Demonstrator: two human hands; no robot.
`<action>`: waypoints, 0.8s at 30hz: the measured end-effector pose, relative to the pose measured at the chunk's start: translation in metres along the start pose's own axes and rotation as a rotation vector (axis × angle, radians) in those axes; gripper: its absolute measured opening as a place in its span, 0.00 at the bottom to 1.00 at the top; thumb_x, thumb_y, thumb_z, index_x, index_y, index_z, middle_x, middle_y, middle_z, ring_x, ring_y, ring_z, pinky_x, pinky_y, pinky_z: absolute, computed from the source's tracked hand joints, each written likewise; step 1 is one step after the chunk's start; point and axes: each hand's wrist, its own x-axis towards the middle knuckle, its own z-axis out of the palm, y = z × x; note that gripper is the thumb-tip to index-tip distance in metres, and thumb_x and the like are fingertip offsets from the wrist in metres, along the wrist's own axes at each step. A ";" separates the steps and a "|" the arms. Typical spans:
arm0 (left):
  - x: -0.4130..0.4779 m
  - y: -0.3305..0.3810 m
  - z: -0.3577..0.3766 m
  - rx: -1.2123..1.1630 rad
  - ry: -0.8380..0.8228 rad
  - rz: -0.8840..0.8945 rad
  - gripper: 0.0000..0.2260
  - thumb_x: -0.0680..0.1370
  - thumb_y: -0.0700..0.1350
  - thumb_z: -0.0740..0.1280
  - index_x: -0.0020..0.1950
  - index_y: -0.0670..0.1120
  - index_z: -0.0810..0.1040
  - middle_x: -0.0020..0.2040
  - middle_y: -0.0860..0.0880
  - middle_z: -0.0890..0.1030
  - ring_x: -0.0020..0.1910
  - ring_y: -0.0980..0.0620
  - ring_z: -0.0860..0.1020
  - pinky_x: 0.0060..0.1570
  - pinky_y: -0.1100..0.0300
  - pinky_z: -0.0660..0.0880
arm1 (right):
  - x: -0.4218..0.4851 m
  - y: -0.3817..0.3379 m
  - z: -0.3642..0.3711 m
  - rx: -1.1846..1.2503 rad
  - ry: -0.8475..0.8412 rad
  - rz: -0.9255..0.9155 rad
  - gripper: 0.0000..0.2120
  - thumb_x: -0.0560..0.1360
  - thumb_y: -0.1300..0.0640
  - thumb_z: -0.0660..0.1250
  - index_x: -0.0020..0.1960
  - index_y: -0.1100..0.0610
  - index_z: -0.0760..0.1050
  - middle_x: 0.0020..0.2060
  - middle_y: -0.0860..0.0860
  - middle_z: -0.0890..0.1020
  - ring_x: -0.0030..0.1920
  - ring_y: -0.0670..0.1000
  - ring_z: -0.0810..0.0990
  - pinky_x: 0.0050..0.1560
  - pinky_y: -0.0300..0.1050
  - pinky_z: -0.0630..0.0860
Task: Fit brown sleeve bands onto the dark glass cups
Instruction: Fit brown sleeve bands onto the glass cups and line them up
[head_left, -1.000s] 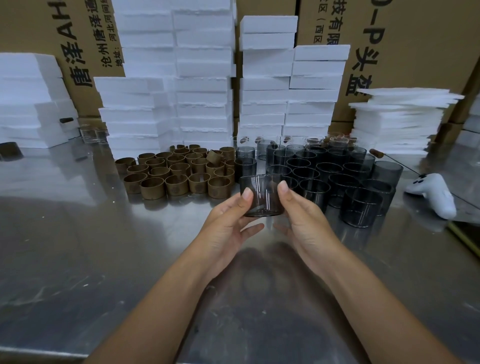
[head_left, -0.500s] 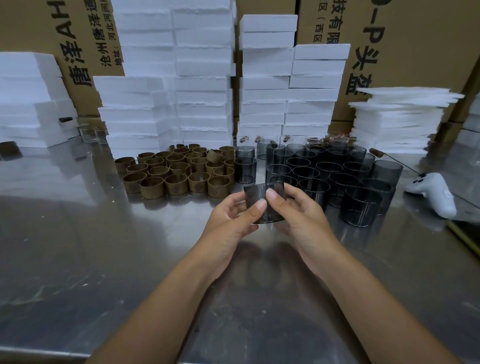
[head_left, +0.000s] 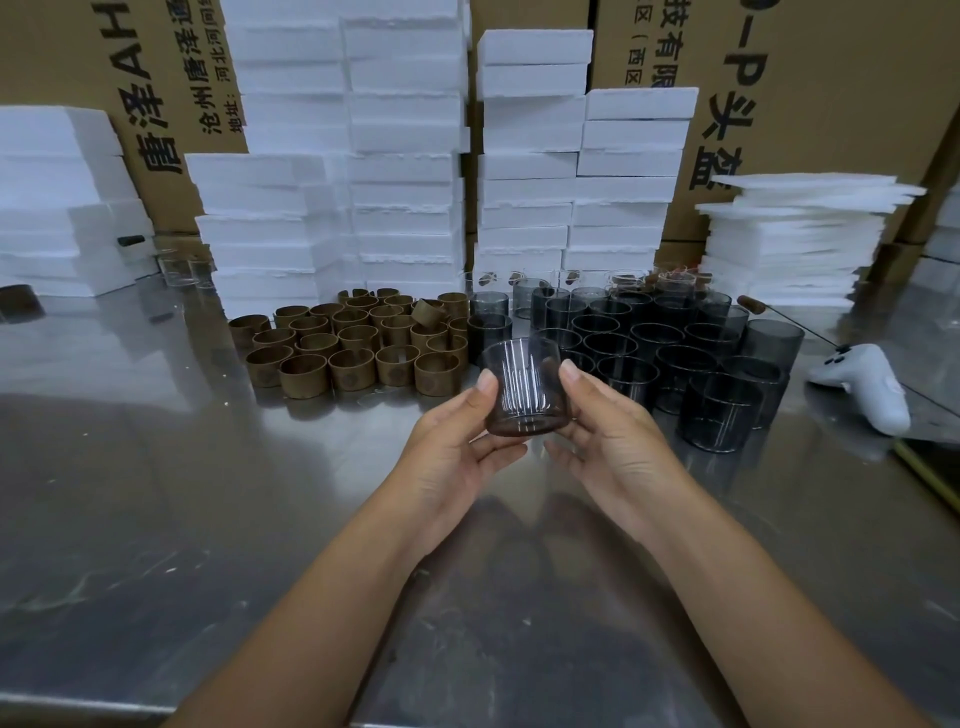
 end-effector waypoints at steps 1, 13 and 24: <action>0.000 0.000 0.001 0.013 0.014 0.012 0.23 0.67 0.57 0.67 0.58 0.48 0.80 0.52 0.44 0.83 0.48 0.50 0.81 0.49 0.59 0.78 | 0.000 0.000 0.000 -0.020 -0.004 -0.011 0.27 0.61 0.41 0.70 0.58 0.49 0.80 0.45 0.46 0.84 0.40 0.42 0.80 0.47 0.42 0.70; -0.001 -0.006 0.000 0.433 -0.069 0.130 0.31 0.68 0.59 0.74 0.68 0.60 0.69 0.52 0.49 0.83 0.49 0.56 0.82 0.46 0.64 0.78 | 0.005 0.003 0.001 -0.098 0.172 0.123 0.18 0.79 0.42 0.59 0.45 0.54 0.80 0.34 0.50 0.85 0.31 0.46 0.82 0.34 0.39 0.74; -0.001 -0.003 -0.001 0.260 0.095 0.065 0.26 0.61 0.63 0.71 0.55 0.54 0.79 0.51 0.52 0.84 0.50 0.54 0.83 0.48 0.59 0.73 | 0.000 0.014 0.008 -0.501 0.005 -0.220 0.41 0.61 0.30 0.61 0.69 0.52 0.71 0.50 0.49 0.80 0.50 0.45 0.80 0.48 0.38 0.73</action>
